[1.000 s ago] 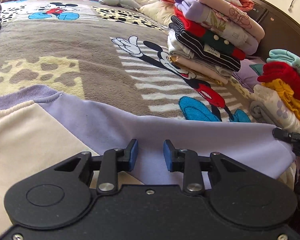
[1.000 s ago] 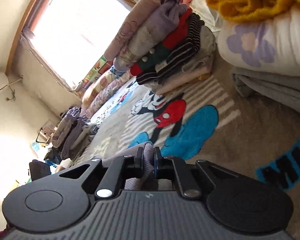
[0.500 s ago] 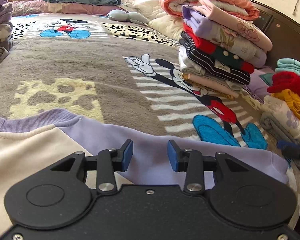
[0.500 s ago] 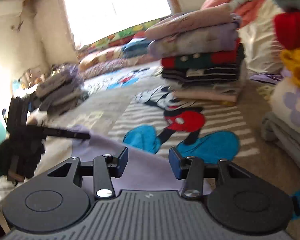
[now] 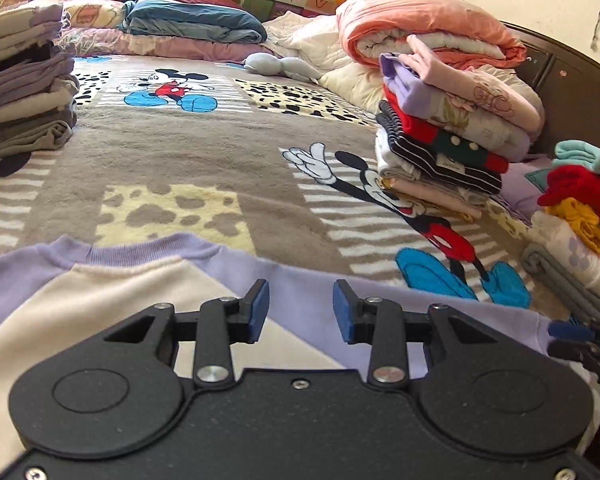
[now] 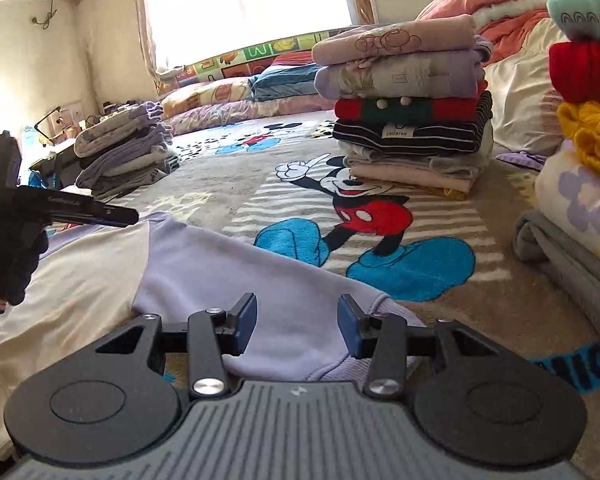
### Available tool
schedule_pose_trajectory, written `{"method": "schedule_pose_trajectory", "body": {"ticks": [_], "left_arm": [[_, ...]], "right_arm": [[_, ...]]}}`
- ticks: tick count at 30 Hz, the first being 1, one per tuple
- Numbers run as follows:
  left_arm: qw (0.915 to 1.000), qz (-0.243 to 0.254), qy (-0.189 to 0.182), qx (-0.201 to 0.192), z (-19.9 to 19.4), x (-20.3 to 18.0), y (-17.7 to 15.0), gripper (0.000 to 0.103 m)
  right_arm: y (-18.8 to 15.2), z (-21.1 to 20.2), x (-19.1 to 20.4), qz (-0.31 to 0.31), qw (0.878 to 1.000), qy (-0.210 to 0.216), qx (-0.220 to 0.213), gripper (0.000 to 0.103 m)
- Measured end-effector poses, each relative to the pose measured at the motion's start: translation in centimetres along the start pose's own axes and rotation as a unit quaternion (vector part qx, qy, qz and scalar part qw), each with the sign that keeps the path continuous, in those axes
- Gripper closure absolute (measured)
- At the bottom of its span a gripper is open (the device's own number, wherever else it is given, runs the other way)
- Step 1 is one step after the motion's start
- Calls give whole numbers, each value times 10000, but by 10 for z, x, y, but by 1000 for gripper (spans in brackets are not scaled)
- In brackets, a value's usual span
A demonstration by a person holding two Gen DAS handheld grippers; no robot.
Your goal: Fold clothes
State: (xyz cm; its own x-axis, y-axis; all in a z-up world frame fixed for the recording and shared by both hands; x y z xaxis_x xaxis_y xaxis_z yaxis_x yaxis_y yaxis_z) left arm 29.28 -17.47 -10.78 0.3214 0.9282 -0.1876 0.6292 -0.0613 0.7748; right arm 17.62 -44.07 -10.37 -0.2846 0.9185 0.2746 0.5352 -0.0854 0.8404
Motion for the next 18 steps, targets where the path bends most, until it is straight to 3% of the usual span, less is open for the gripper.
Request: {"method": "schedule_pose_trajectory", "body": {"ticks": [2,6,11,13,14,16,18], "left_arm": [[9999,62,-84,40,-13,-8,-17,69],[9994,176,-273,92,-16,-40,-33,69],[9961,813,-330,-60,-5,-98,-49,69],[9942,1063,-172,-56,4,-112,-60,69],[9884,1456,-68,418,14,-119,-78,70],[9810,1910,13,349,4,-129,-82,69],[9859,1649,-187,207,-9,-131,-69,69]], "right_arm": [[-18,17,-6,-229,9969,-468,592,57],[-14,5,-8,71,9977,-601,297,55],[-13,-10,-18,256,9965,-793,3,54],[-18,-8,-19,213,9962,-832,165,47],[-25,-5,-21,183,9956,-877,287,43],[-30,-3,-25,209,9950,-901,365,42],[-30,-6,-27,258,9952,-886,323,41]]}}
Point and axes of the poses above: each gripper's, at about its wrist camera, not at the fingertips, and z roughly the way its jaws point, x to its left, y to its top, the point moved 9 cm from there along z, roughly the way its jaws point, and after that the axes turned 7 degrees about y, right-handed, at the moved point
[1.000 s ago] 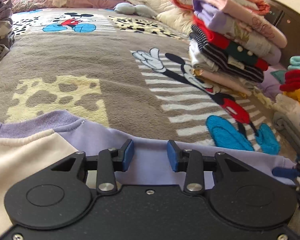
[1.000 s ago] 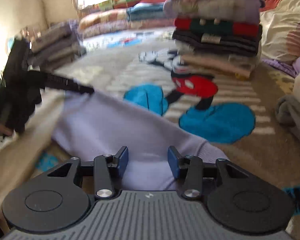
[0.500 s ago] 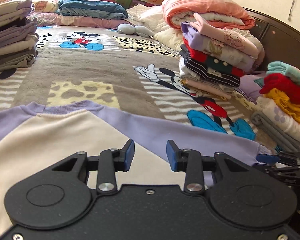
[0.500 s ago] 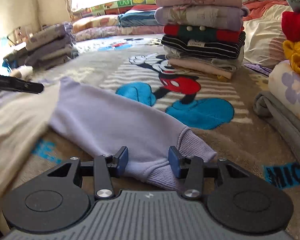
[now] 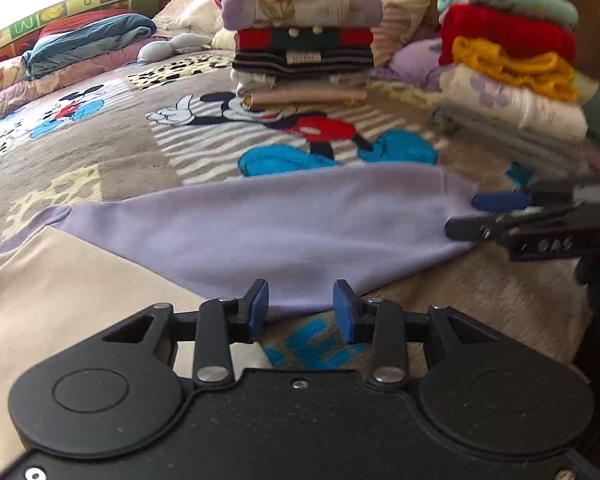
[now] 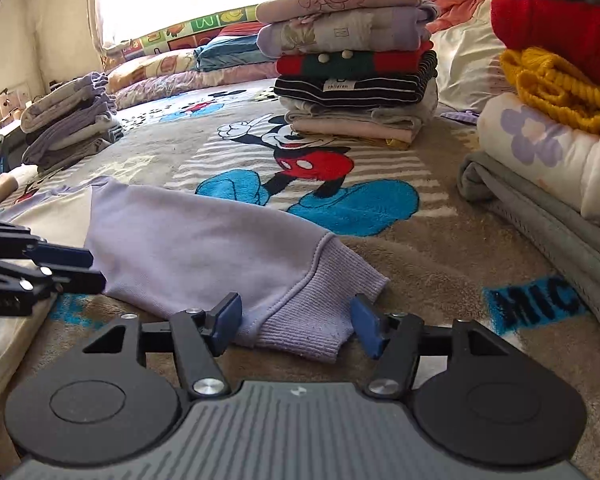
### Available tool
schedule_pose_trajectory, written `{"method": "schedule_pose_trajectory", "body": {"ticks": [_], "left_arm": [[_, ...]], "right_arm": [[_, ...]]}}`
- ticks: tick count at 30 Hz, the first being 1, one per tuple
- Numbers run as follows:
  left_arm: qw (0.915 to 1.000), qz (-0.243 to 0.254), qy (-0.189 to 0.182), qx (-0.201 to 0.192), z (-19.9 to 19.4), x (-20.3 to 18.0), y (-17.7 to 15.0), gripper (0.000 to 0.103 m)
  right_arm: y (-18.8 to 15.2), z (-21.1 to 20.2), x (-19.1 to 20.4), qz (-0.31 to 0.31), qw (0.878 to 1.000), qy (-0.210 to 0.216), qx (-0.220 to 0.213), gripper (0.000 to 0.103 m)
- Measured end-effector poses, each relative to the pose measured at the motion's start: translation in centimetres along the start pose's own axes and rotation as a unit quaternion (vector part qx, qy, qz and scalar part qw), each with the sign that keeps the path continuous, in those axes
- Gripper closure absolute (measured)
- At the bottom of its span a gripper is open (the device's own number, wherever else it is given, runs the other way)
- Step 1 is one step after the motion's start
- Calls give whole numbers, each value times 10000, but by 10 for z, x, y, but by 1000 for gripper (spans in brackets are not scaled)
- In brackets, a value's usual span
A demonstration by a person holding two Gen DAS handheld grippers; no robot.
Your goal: Fold clothes
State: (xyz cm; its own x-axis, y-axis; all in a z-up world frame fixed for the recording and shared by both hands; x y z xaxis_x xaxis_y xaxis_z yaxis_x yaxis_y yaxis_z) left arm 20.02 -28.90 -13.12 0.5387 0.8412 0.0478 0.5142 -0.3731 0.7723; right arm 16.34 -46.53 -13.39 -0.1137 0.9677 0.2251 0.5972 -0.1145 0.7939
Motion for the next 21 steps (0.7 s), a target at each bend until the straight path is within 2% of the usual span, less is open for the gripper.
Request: {"method": "schedule_pose_trajectory", "body": {"ticks": [2,4,5,7,8,11,12,13,14,15,16,17,19,21], "left_arm": [[9992,-236,65,-317,0,3,15,69],[9985,-294,175,-435,8,1,21,69],[9987,-345,92,-353,17,-2,19,69],[9989,-12,-35,467,44,-18,-5,67],[9995,221,79,214,40,-22,-5,66],[10000,-25,68,-4,22,-27,7,66],[9994,-299,-109,-142,19,-29,10,65],[9993,-304,-167,112,27,-34,3,63],[9988,-289,-210,341,34,-39,-4,62],[9993,-105,-119,342,38,-43,-9,62],[9997,-20,-64,233,34,-44,-8,62],[9999,40,-17,119,28,-45,-6,61],[9993,-259,-141,-217,0,-37,-1,61],[9984,-404,-224,-320,-26,-24,-7,61]], "right_arm": [[-1,0,-2,28,10000,20,-4,39],[-1,-1,-3,58,10000,48,-5,39],[0,-1,-3,73,10000,61,-6,39],[-1,-1,-6,136,9999,94,13,38],[-1,-1,-8,187,9997,127,13,38],[4,-8,-5,127,9997,90,-174,38],[7,-11,-4,64,9995,87,-306,38],[9,-13,-1,4,9991,120,-404,37],[7,-10,-2,-32,9995,29,-321,36],[1,-4,-7,-7,9999,-144,-93,35],[0,-4,-10,128,9998,-147,-90,34],[-1,-5,-13,278,9995,-126,-121,35],[-2,-15,-11,251,9989,-335,-192,35],[-2,-25,-6,259,9983,-412,-336,35]]}}
Point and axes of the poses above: each gripper's, at about its wrist camera, not at the fingertips, and z roughly the way its jaws point, x to its left, y to its top, the point moved 9 cm from there along z, roughly the way its jaws point, and after that the axes turned 7 degrees about y, right-handed, at the moved point
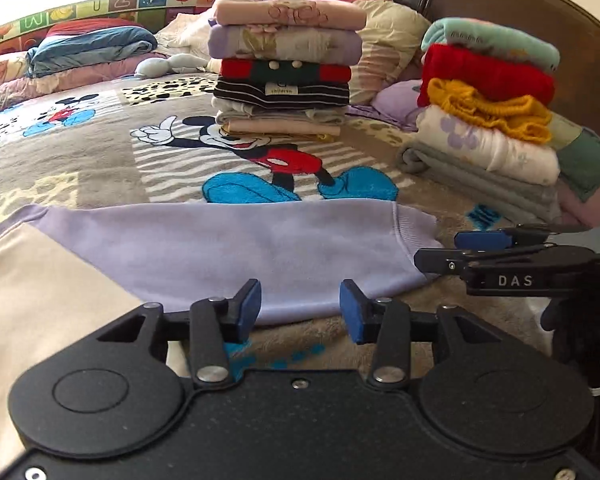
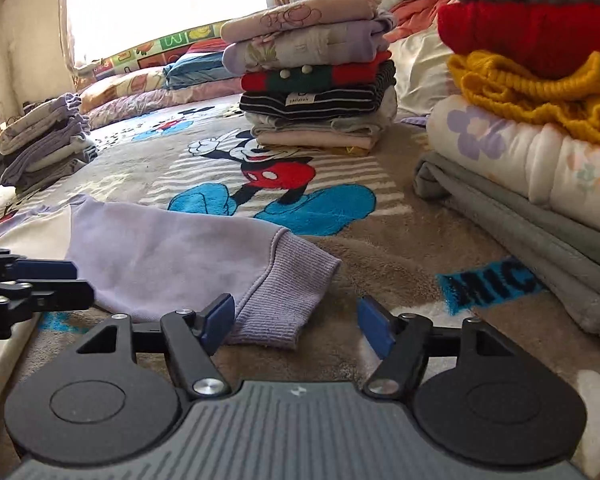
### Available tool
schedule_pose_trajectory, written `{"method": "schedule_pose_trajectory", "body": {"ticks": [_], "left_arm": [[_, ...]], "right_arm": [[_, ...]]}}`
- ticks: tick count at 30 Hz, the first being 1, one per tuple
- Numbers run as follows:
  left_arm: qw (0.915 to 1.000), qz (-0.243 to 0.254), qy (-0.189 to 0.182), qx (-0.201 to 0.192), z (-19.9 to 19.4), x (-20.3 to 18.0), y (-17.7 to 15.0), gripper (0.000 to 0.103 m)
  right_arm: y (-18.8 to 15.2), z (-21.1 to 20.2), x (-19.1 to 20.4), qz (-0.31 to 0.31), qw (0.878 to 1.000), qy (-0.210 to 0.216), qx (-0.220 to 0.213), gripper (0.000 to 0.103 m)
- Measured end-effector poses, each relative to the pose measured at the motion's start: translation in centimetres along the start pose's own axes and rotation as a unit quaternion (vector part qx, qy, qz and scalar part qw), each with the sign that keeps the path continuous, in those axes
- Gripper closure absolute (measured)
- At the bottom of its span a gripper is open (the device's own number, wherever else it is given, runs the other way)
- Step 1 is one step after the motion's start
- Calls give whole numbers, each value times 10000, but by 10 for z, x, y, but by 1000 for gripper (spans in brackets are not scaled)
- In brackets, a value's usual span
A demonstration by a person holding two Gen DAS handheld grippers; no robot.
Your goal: Fold clothes
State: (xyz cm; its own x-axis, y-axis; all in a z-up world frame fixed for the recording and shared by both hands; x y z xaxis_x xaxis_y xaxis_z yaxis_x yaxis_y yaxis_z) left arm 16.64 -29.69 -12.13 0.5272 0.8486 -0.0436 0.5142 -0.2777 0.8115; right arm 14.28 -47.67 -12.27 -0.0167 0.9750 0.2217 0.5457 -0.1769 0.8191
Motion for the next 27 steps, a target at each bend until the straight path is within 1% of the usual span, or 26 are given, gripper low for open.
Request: {"method": "schedule_pose_trajectory", "body": {"ticks": [3,5,6,8,10,11,12,13,14,15,18,19,20,21,22,23,24,25,26,27], "left_arm": [[9996,-243,-42,-113,-38,28,-9,60],[9988,-442,56,-185,-65,57,-19,56],[9982,-547,113,-220,-78,72,-24,56],[9958,-809,360,-249,-99,108,-40,56],[9905,-1118,772,-208,-116,150,-58,56],[9868,-1278,981,-183,-124,171,-68,56],[9812,-1486,1222,-119,-134,193,-79,56],[9763,-1648,1396,-109,-142,209,-86,56],[9719,-1790,1519,-151,-151,224,-92,56],[9706,-1856,1518,-216,-158,229,-96,56],[9660,-2053,1515,-410,-179,245,-106,56],[9648,-2101,1510,-472,-186,250,-109,56],[9676,-1990,1473,-498,-187,249,-113,56],[9709,-1862,1438,-443,-185,252,-119,56],[9763,-1588,1461,-158,-177,249,-129,56],[9782,-1198,1656,366,-164,248,-144,54],[9776,-754,1924,410,-162,247,-150,54],[9791,-664,1897,319,-169,245,-150,55],[9800,-697,1846,262,-175,245,-147,56],[9826,-644,1741,17,-183,241,-139,56]], "right_arm": [[8,-12,15,-112,9993,71,-343,35],[13,-19,26,-214,9982,123,-555,35],[15,-20,34,-266,9976,183,-611,35],[19,-21,60,-486,9956,386,-700,35],[19,-23,91,-793,9918,657,-757,36],[16,-23,111,-1014,9888,823,-720,40],[13,-23,132,-1239,9851,987,-674,48],[8,-22,152,-1465,9812,1116,-578,52],[1,-21,175,-1697,9751,1338,-497,58],[-3,-23,192,-1858,9697,1519,-464,60],[-17,-27,247,-2480,9481,1943,-434,61],[-26,-24,261,-2596,9441,2015,-278,61],[-36,-20,273,-2697,9402,2078,-102,61],[-52,-11,280,-2713,9380,2128,352,58],[-68,-1,285,-2710,9339,2172,845,55],[-85,9,286,-2761,9310,2076,1181,55],[-85,6,289,-2802,9310,2023,1179,55],[-82,2,292,-2841,9313,1978,1131,55],[-82,-2,290,-2810,9341,1905,1105,55],[-83,-5,286,-2769,9371,1828,1083,54]]}}
Point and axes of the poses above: each gripper's, at about its wrist camera, not at the fingertips, and z roughly the way its jaws point, x to its left, y to its top, the point moved 9 cm from there along z, roughly the way its jaws point, and after that the axes turned 7 degrees about y, right-handed, at the moved point
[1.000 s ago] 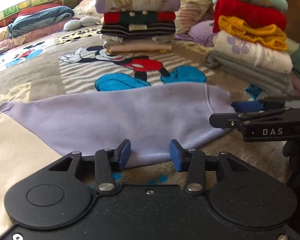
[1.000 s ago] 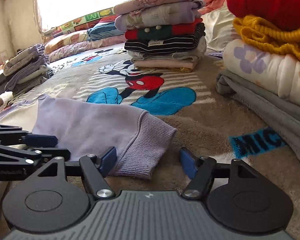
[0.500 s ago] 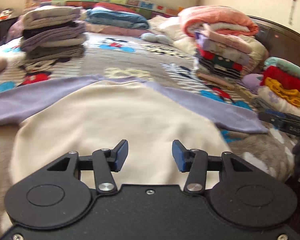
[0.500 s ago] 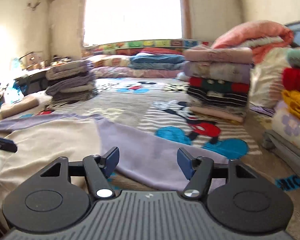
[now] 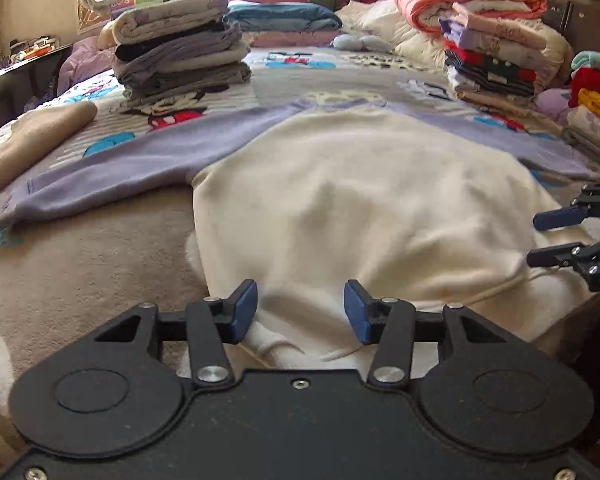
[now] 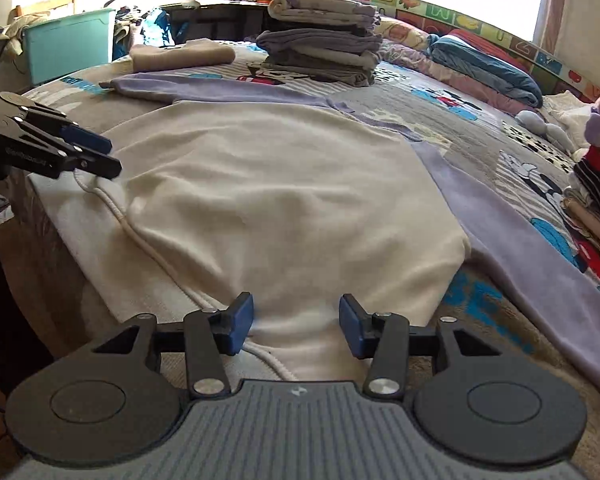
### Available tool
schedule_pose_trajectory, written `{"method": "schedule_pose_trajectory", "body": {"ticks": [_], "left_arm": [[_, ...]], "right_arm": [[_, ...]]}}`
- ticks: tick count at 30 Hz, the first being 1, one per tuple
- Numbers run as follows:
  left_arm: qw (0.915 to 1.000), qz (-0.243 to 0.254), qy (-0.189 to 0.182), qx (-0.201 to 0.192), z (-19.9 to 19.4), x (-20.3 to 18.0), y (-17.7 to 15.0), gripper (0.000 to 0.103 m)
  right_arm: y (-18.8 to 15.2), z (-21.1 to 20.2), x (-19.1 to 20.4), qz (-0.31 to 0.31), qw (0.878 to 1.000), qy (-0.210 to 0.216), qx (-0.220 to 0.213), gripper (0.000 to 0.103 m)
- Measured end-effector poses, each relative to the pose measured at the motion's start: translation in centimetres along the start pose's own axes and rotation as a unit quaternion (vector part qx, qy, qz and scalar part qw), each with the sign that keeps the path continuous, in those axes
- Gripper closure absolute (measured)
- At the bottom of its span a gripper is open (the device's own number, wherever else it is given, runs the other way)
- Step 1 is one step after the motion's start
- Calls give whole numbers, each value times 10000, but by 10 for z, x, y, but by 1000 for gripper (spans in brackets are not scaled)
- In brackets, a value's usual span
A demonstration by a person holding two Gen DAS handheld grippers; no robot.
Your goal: Fold clothes
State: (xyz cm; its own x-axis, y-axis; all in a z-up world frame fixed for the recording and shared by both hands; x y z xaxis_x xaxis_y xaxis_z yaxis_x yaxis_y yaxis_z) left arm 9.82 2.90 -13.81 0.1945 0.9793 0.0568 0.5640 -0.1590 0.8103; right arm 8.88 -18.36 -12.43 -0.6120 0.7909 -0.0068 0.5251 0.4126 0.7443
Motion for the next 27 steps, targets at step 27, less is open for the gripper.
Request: {"method": "schedule_pose_trajectory", "body": {"ticks": [27], "left_arm": [[9622,-2380,1324,88,10,199,20,45]], "right_arm": [[40,-37,-23,-48,9871,-765,-1408,47]]}}
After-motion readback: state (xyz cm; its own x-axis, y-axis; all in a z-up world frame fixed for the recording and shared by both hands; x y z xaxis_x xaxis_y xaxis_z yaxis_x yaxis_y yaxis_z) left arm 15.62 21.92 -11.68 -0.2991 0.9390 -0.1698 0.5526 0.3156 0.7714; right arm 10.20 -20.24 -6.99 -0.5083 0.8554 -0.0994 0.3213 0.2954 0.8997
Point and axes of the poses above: each gripper's, at about its wrist camera, not at the fingertips, and z roughly the way its jaws point, x to its left, y to its top, the point moved 9 cm from there along z, roughly the way its jaws point, and after that the axes turned 7 degrees about y, right-handed, at the moved point
